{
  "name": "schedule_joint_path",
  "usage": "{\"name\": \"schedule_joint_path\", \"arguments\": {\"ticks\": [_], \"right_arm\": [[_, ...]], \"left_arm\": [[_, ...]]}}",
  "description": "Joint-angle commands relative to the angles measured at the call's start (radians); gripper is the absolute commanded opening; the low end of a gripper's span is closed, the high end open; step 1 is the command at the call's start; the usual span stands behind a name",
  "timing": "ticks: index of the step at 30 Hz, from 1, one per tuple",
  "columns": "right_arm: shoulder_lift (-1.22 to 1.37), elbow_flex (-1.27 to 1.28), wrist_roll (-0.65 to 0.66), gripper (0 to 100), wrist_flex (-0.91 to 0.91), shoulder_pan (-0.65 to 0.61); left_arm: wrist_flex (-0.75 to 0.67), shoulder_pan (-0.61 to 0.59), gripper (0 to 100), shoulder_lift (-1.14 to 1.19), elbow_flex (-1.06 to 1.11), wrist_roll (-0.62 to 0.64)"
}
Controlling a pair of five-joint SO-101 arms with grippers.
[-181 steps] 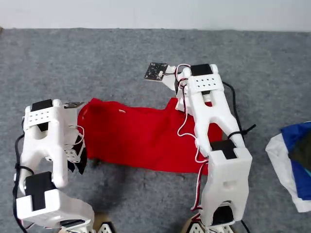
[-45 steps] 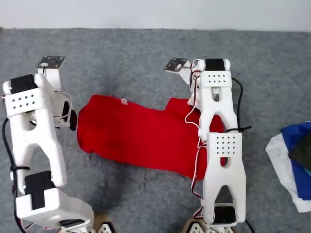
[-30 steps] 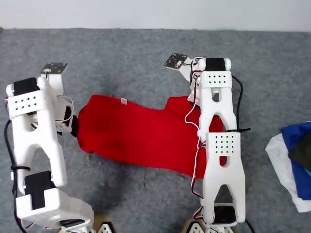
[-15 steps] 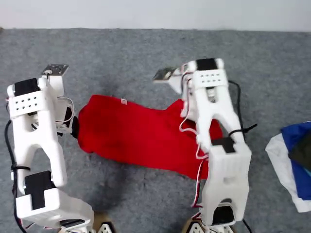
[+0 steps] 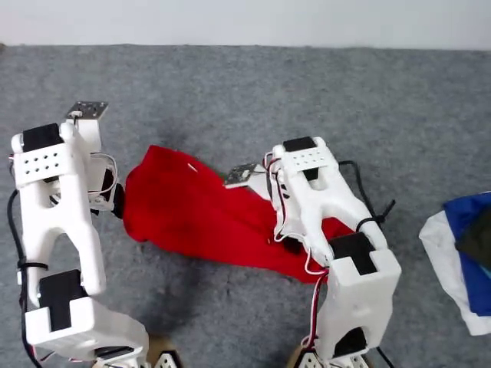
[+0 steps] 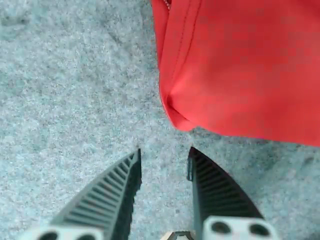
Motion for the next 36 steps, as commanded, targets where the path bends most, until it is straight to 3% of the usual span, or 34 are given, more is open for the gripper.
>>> {"name": "schedule_joint_path", "arguments": {"ticks": [1,4,14,21,27,36], "right_arm": [[-0.07,0.002,-0.078,19.4,0.05,0.025],[-0.113,0.0,-0.043,26.6,0.116,0.022],[-0.443,0.0,-0.023,26.6,0.214,-0.051],[-0.644,0.003,-0.04,21.9,0.125,-0.002],[-0.501,0.049,-0.336,3.2,-0.335,0.11],[-0.093,-0.12,-0.31,3.6,-0.355,0.067]], "left_arm": [[0.028,-0.009,15,-0.049,-0.002,-0.015],[0.028,-0.009,15,-0.049,-0.002,-0.015],[0.028,-0.008,15,-0.048,-0.002,-0.014],[0.029,-0.009,15,-0.055,-0.002,-0.014],[0.028,-0.009,15,-0.052,0.012,-0.012],[0.021,-0.009,15,-0.055,0.117,-0.014]]}}
